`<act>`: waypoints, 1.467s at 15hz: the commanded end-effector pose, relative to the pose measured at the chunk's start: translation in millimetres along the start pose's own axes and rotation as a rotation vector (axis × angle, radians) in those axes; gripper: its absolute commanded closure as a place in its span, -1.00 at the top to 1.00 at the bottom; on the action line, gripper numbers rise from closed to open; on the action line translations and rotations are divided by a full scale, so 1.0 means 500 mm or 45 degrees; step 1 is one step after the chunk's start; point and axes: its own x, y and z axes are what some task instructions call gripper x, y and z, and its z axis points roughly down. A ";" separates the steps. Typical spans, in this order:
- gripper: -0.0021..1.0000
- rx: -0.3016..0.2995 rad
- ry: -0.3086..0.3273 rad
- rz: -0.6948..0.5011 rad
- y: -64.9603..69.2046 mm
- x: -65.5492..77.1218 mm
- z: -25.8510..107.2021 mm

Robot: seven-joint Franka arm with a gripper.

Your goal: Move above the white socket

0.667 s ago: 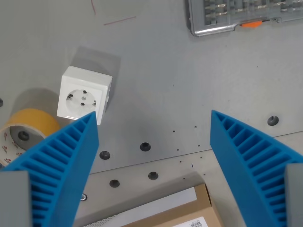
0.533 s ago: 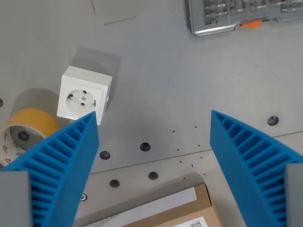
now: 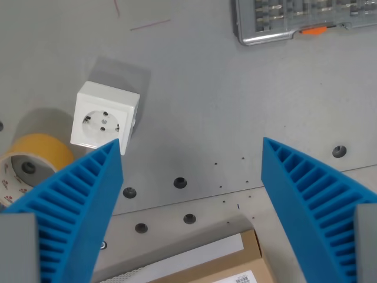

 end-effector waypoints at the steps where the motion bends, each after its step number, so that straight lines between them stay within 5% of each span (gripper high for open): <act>1: 1.00 0.003 0.019 -0.127 -0.003 -0.003 0.006; 10: 1.00 0.006 0.094 -0.442 -0.023 -0.020 0.050; 22: 1.00 -0.029 0.112 -0.950 -0.078 -0.055 0.153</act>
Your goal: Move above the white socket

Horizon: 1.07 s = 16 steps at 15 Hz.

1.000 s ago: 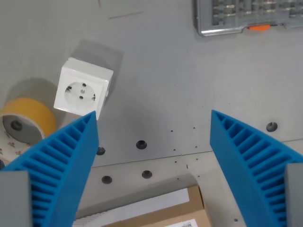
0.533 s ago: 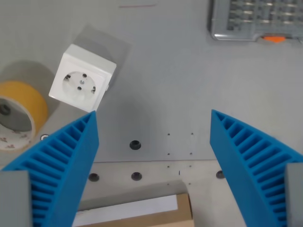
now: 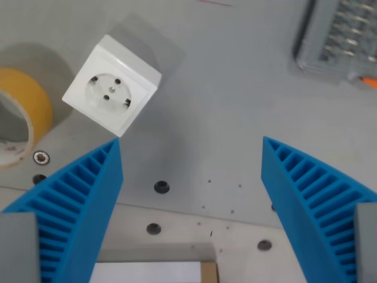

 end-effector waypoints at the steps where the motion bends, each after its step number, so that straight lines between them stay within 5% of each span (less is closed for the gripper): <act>1: 1.00 -0.055 0.125 -0.454 -0.016 -0.007 0.027; 16: 1.00 -0.096 0.122 -0.958 -0.101 -0.010 0.158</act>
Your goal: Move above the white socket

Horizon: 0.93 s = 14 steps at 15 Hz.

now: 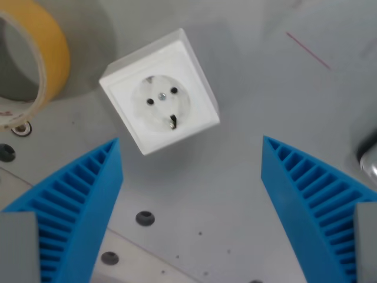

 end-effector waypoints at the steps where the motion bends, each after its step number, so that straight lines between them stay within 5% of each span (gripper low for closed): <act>1: 1.00 -0.106 0.090 -0.379 -0.014 0.000 0.022; 14: 1.00 -0.121 0.092 -0.397 -0.044 0.017 0.072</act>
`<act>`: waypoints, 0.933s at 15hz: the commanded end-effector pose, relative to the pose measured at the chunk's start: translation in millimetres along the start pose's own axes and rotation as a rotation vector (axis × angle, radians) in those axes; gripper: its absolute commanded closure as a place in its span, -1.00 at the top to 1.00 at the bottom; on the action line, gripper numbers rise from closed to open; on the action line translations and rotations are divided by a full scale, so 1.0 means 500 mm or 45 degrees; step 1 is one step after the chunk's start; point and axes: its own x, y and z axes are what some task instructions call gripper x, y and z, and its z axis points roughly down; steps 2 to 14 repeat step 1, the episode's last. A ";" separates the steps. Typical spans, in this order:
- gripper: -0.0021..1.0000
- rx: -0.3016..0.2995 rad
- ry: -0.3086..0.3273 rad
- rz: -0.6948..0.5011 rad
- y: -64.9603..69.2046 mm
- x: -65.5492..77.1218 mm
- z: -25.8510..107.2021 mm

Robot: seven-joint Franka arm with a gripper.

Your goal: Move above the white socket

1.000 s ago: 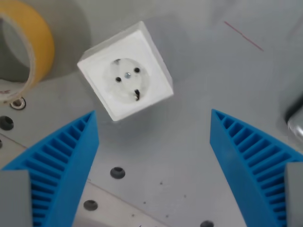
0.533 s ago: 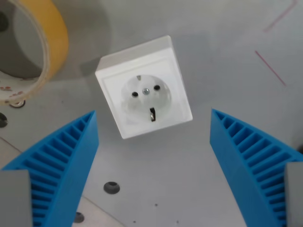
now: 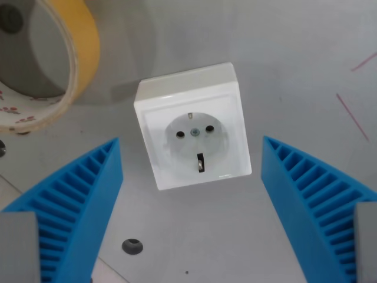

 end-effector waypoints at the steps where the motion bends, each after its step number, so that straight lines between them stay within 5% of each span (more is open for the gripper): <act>1: 1.00 -0.131 0.076 -0.111 -0.009 -0.006 0.010; 14: 1.00 -0.131 0.076 -0.111 -0.009 -0.006 0.010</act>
